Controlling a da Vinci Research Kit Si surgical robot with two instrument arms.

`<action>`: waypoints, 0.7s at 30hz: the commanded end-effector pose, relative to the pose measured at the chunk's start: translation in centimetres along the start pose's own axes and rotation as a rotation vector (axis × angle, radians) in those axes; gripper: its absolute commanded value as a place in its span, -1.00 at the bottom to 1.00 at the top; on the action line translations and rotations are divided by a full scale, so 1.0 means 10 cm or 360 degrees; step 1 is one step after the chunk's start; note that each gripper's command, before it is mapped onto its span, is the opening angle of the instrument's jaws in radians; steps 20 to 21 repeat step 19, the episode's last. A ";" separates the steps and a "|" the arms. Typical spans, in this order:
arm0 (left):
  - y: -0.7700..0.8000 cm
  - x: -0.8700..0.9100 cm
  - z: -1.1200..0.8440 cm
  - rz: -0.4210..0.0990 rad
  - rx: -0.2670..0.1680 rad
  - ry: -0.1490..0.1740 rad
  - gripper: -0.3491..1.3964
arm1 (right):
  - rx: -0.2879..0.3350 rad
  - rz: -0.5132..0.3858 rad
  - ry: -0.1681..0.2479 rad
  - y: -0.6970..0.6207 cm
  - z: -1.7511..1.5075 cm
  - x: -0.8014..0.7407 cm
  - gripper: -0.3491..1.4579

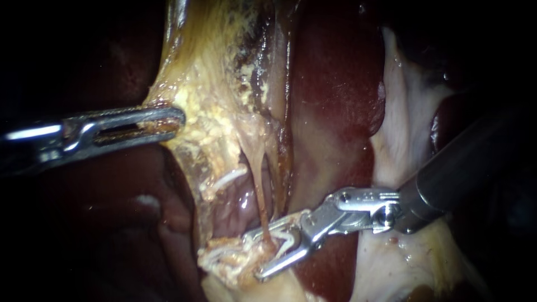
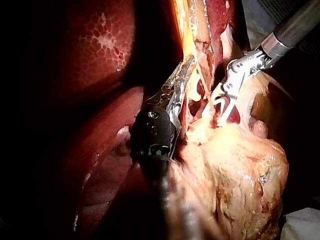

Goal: Clipping first clip right tube

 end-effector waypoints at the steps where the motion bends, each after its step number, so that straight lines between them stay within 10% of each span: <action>1: 0.000 0.000 0.000 0.0000 0.0000 0.0000 -1.00 | -0.0014 0.0005 0.0005 0.000 -0.001 0.001 -0.70; 21: 0.000 0.000 0.001 0.0000 -0.0001 0.0000 -1.00 | -0.0035 0.0037 0.0015 0.004 -0.012 0.001 -0.93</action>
